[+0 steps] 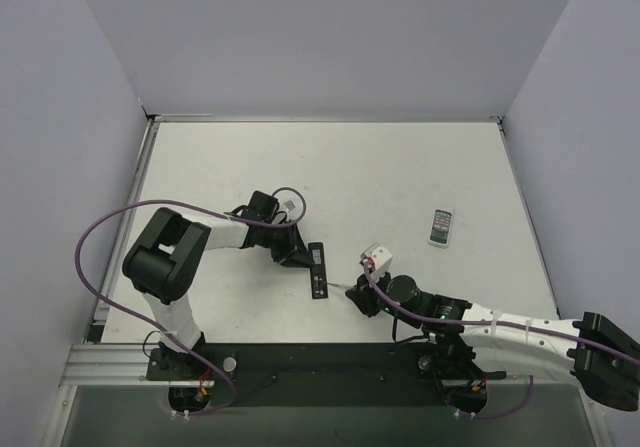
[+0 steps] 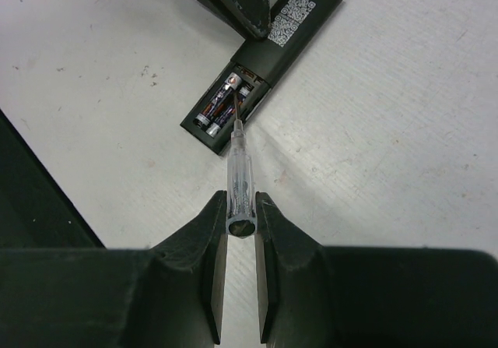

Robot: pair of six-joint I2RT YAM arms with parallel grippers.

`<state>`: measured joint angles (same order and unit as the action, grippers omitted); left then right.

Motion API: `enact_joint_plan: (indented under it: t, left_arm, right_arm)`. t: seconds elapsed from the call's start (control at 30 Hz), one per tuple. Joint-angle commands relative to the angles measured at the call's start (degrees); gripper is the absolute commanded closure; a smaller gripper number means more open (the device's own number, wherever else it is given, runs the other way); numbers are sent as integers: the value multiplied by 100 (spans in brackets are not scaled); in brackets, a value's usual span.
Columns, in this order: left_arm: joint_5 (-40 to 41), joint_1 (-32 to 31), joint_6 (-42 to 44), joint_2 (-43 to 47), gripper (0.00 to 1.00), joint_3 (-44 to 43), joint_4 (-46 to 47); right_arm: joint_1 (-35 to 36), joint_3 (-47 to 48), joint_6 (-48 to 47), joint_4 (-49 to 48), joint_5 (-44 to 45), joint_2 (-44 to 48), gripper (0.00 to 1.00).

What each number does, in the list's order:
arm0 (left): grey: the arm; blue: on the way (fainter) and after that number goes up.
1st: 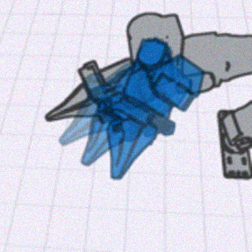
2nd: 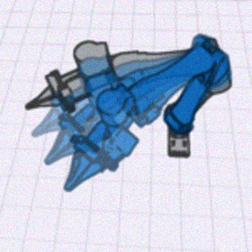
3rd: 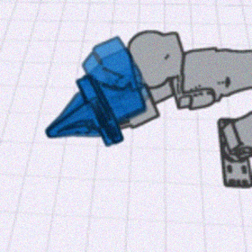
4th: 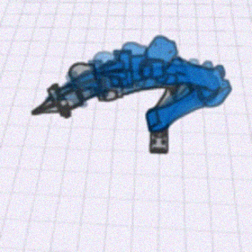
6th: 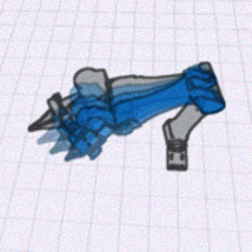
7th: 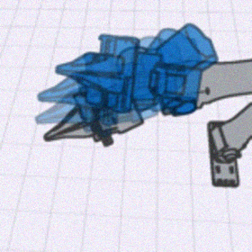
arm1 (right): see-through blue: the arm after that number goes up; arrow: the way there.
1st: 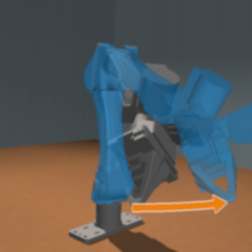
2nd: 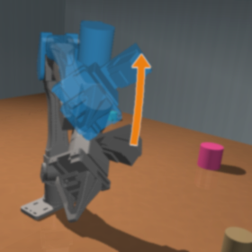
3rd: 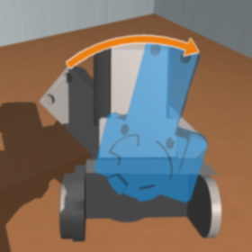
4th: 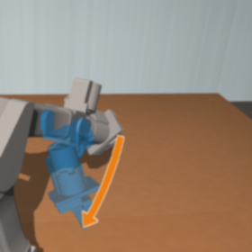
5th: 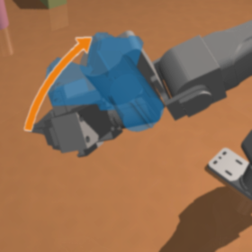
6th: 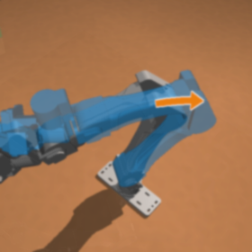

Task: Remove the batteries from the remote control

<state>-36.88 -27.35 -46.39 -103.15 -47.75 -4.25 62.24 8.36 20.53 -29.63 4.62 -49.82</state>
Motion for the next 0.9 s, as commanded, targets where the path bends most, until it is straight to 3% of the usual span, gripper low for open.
enact_joint_plan:
  t: [0.0,0.13,0.4,0.6,0.87]
  left_arm:
    - [287,-270,25,-354,71,-130,135]
    - [305,-288,33,-363,71,-138,118]
    - [471,-288,78,-442,71,-209,21]
    - [551,-288,113,-390,71,-226,-93]
    - [638,-288,209,-337,71,-393,-268]
  right_arm:
    - [-36,587,-865,1073,794,-63,100]
    - [-71,316,-824,617,505,25,100]
    - [-89,-616,1083,-272,829,139,100]
    - [-89,-616,1129,115,1067,482,100]
    - [-115,-20,366,677,1154,403,100]
